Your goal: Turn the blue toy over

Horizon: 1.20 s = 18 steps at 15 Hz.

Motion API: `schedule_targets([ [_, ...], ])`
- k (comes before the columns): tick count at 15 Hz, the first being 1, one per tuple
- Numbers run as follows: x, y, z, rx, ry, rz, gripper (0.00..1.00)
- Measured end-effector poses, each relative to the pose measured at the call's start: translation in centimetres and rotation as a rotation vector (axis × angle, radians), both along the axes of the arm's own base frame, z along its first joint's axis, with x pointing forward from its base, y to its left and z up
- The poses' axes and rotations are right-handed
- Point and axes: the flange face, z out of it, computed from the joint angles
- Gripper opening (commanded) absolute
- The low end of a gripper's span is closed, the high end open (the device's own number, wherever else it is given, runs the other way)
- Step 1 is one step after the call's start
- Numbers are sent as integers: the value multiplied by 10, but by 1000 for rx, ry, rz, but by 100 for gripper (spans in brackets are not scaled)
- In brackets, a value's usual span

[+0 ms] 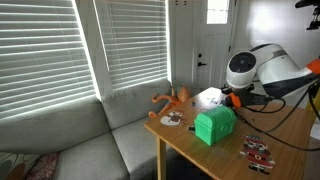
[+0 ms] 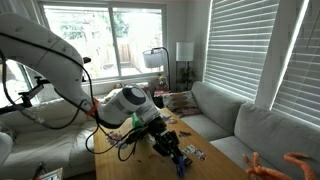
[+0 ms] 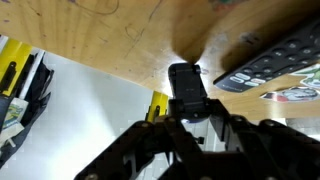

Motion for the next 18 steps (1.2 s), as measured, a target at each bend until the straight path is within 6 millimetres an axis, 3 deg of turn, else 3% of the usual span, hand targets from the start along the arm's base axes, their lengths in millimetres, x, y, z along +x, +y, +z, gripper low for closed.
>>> schedule_targets([
  [2, 0, 0, 0, 7, -25, -21, 11],
  [3, -1, 0, 0, 10, -36, -29, 46],
  [4, -1, 0, -1, 13, -45, -36, 62],
  [9, -11, 7, -23, 63, -65, -56, 95],
  [13, -16, 3, -27, 97, -93, -75, 100],
  [18, -24, -15, -6, 122, -149, -103, 100],
])
